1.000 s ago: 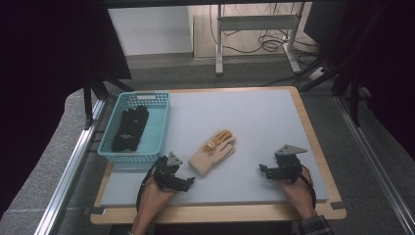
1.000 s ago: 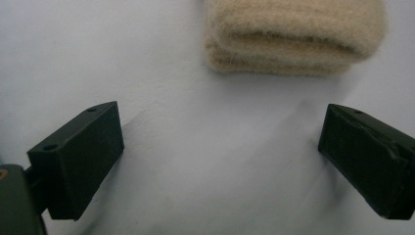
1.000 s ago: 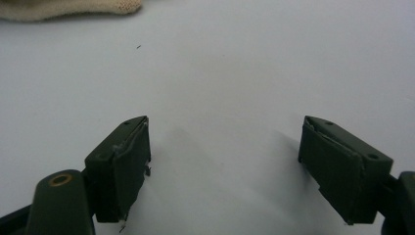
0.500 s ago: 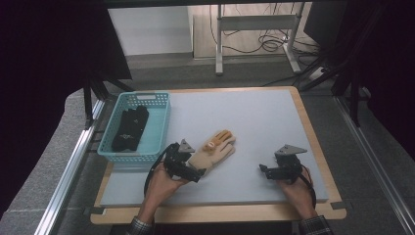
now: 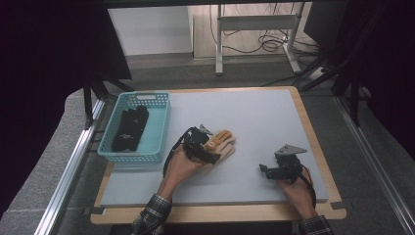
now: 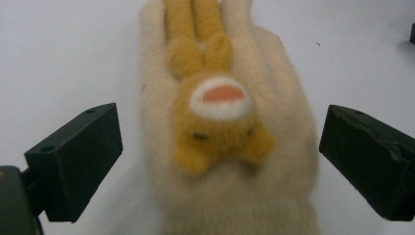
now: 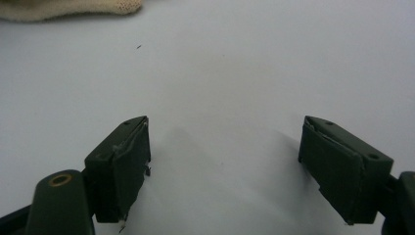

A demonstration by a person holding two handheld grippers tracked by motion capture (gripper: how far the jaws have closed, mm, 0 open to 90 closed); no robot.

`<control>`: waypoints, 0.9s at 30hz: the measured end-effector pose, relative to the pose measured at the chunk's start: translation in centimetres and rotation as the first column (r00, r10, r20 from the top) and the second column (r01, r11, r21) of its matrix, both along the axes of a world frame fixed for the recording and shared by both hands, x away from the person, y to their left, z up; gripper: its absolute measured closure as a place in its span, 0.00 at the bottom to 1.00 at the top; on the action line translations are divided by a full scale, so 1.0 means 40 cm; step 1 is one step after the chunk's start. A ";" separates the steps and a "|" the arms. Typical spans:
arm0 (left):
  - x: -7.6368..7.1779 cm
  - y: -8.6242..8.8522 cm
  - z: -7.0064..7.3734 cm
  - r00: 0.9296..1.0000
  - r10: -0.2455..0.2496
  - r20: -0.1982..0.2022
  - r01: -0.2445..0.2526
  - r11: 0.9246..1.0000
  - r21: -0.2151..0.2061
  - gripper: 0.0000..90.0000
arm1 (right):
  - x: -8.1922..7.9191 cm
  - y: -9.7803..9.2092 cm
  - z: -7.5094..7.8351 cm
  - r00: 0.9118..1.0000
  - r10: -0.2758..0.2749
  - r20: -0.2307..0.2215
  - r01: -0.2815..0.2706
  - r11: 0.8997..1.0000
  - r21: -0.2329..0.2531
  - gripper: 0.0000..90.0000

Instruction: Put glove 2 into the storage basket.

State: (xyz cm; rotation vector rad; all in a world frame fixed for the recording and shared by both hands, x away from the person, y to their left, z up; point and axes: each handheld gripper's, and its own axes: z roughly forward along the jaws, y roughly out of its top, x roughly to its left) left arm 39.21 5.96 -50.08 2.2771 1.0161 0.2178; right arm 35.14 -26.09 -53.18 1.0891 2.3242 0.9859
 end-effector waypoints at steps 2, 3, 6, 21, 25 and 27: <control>0.009 -0.011 -0.013 1.000 -0.008 -0.026 0.008 1.000 0.006 0.02 | 0.000 0.000 0.000 1.000 0.000 0.000 0.000 1.000 0.000 0.21; 0.012 -0.016 -0.020 0.999 -0.008 -0.037 0.008 1.000 0.006 0.01 | 0.000 0.000 0.000 1.000 0.000 0.000 0.000 1.000 0.000 0.21; 0.015 -0.029 -0.037 0.999 -0.010 -0.048 0.011 1.000 0.027 0.01 | 0.000 0.000 0.000 1.000 0.000 0.000 0.000 1.000 0.000 0.21; 0.003 -0.040 -0.047 0.999 0.013 -0.029 -0.010 0.994 0.107 0.30 | 0.000 0.000 0.000 1.000 0.000 0.000 0.000 1.000 -0.001 0.21; 0.006 -0.030 -0.042 0.999 0.027 -0.033 -0.024 0.995 0.099 0.50 | 0.000 0.000 0.000 1.000 -0.001 0.000 0.001 1.000 -0.001 0.21; 0.005 -0.030 -0.040 0.999 0.032 -0.037 -0.029 0.994 0.101 0.56 | 0.000 0.000 0.000 1.000 -0.001 0.000 0.001 1.000 -0.001 0.21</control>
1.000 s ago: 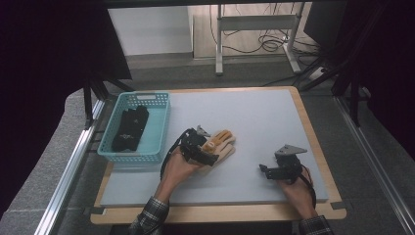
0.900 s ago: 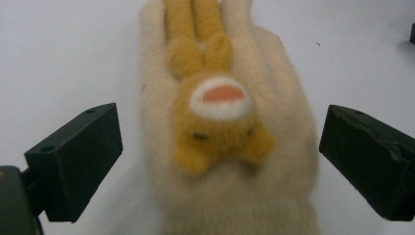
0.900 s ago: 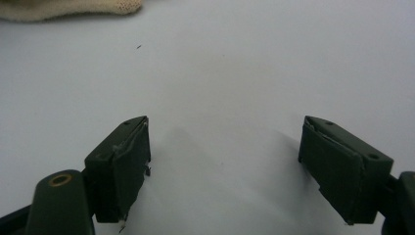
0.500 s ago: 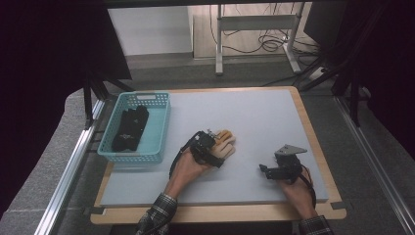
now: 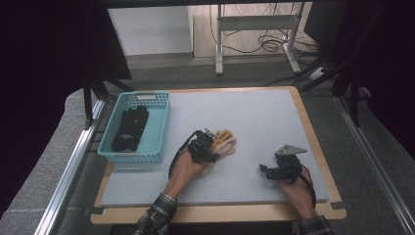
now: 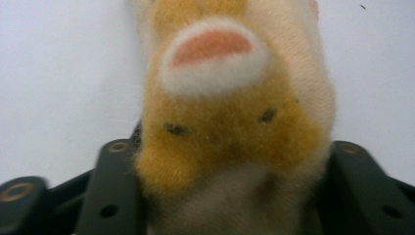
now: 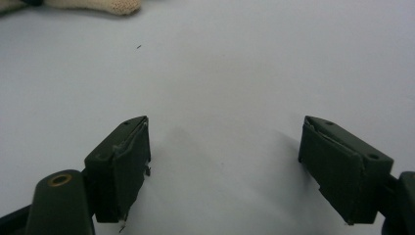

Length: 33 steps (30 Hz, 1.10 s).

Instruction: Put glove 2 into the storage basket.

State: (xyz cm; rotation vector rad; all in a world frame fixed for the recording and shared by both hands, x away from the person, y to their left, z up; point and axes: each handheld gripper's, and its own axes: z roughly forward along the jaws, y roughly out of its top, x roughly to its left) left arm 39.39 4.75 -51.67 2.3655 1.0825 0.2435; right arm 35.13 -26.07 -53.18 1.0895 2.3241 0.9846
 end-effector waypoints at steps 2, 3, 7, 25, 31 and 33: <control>-0.004 -0.003 0.002 1.000 0.001 0.000 -0.001 1.000 0.003 0.59 | 0.000 0.000 0.000 1.000 0.000 0.000 0.000 1.000 0.000 0.21; -0.005 -0.004 0.002 1.000 0.001 0.002 -0.001 1.000 0.002 0.61 | 0.000 0.000 0.000 1.000 0.000 0.000 0.000 1.000 0.000 0.21; 0.001 0.006 0.004 1.000 0.004 -0.017 -0.005 1.000 -0.029 0.62 | 0.000 0.000 0.000 1.000 0.000 0.000 0.000 1.000 0.000 0.21; 0.032 0.072 0.132 0.995 0.081 0.055 -0.078 0.996 -0.045 0.61 | 0.000 0.000 0.000 1.000 0.000 0.000 0.000 1.000 0.001 0.21; 0.047 0.114 0.189 0.990 0.122 0.072 -0.120 0.992 -0.038 0.61 | 0.000 0.000 0.000 1.000 0.000 -0.001 0.000 1.000 0.001 0.21; 0.052 0.130 0.206 0.988 0.137 0.076 -0.134 0.990 -0.041 0.61 | 0.000 0.000 0.000 1.000 0.001 -0.001 -0.001 1.000 0.001 0.21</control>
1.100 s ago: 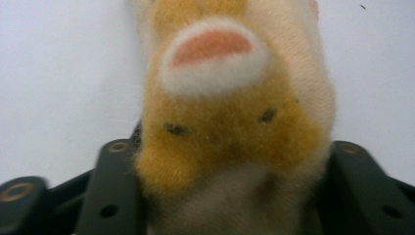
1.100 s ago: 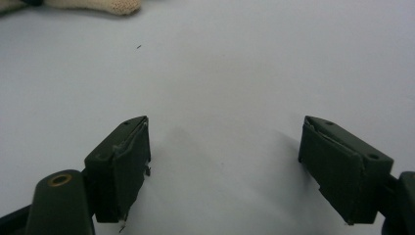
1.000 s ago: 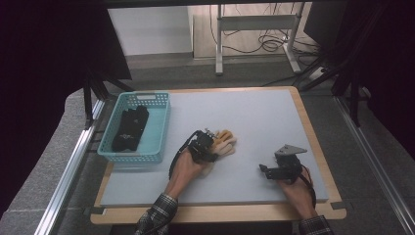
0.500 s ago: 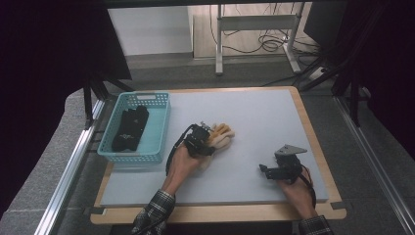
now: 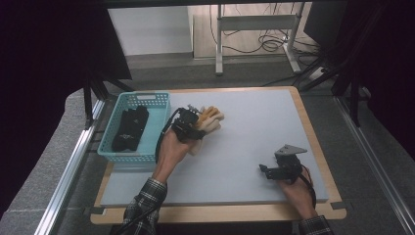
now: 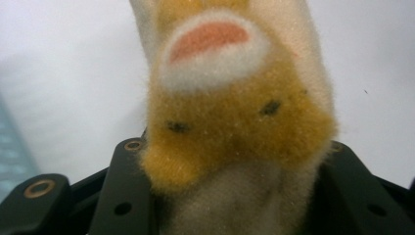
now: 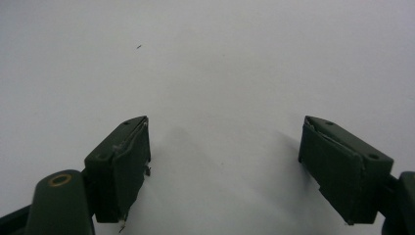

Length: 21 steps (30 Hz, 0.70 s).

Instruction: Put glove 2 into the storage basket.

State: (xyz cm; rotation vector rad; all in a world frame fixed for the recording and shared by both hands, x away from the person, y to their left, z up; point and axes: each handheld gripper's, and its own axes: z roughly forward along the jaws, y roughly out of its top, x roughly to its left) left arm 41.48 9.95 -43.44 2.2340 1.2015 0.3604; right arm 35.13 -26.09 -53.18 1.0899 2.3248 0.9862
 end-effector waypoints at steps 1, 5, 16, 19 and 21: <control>0.002 0.008 0.008 1.000 0.009 0.001 -0.009 1.000 0.001 0.61 | 0.000 0.000 0.000 1.000 0.000 0.000 0.000 1.000 0.000 0.21; 0.012 0.042 0.037 0.999 0.045 0.009 -0.045 0.999 0.003 0.60 | 0.000 0.000 0.000 1.000 0.001 0.000 -0.001 1.000 0.000 0.21; 0.022 0.177 0.100 0.983 0.180 0.027 -0.180 0.984 0.003 0.60 | 0.000 0.000 0.000 1.000 0.000 0.001 0.000 1.000 -0.001 0.21; 0.022 0.220 0.102 0.974 0.224 0.028 -0.224 0.975 -0.002 0.60 | 0.000 0.000 0.000 1.000 0.000 0.001 0.000 1.000 -0.001 0.21; 0.022 0.243 0.104 0.968 0.249 0.029 -0.249 0.969 -0.003 0.60 | 0.000 0.000 0.000 1.000 0.000 0.000 0.000 1.000 0.000 0.21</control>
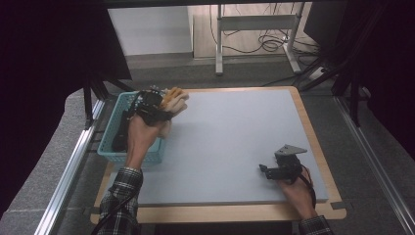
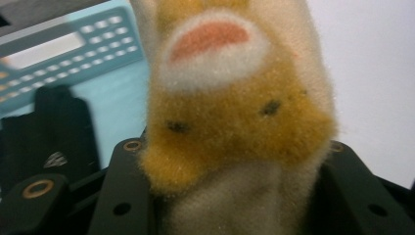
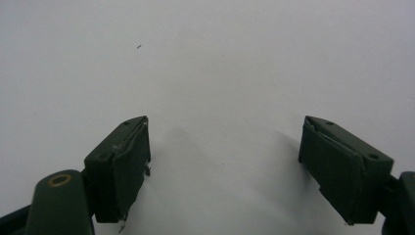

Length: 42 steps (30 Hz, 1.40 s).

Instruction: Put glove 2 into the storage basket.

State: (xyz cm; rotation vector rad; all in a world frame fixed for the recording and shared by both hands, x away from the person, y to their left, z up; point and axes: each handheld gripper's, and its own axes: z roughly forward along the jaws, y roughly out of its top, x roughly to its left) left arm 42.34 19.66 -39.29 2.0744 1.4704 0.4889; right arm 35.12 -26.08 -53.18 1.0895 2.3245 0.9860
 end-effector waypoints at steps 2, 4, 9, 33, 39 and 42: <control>0.001 0.025 0.000 1.000 0.028 0.001 -0.028 1.000 -0.004 0.60 | 0.000 0.000 0.000 1.000 0.000 0.001 0.000 1.000 -0.001 0.21; 0.005 0.049 -0.002 0.999 0.053 -0.002 -0.053 0.999 0.008 0.60 | 0.000 0.000 0.000 1.000 0.000 0.001 0.000 1.000 0.000 0.21; 0.020 0.105 -0.022 0.992 0.124 -0.020 -0.123 0.992 0.015 0.60 | 0.000 0.000 0.000 1.000 0.000 0.001 0.000 1.000 -0.001 0.21; 0.132 0.119 -0.243 0.967 0.160 -0.197 -0.151 0.987 0.060 0.56 | 0.000 0.000 0.000 1.000 0.001 0.000 -0.001 1.000 0.002 0.21; 0.152 0.108 -0.278 0.955 0.131 -0.267 -0.113 0.990 0.084 0.48 | 0.000 0.000 0.000 1.000 0.002 0.000 -0.002 1.000 0.001 0.21; 0.157 0.120 -0.287 0.936 0.141 -0.322 -0.128 0.990 0.062 0.35 | 0.000 0.000 0.000 1.000 0.001 0.000 -0.001 1.000 0.002 0.21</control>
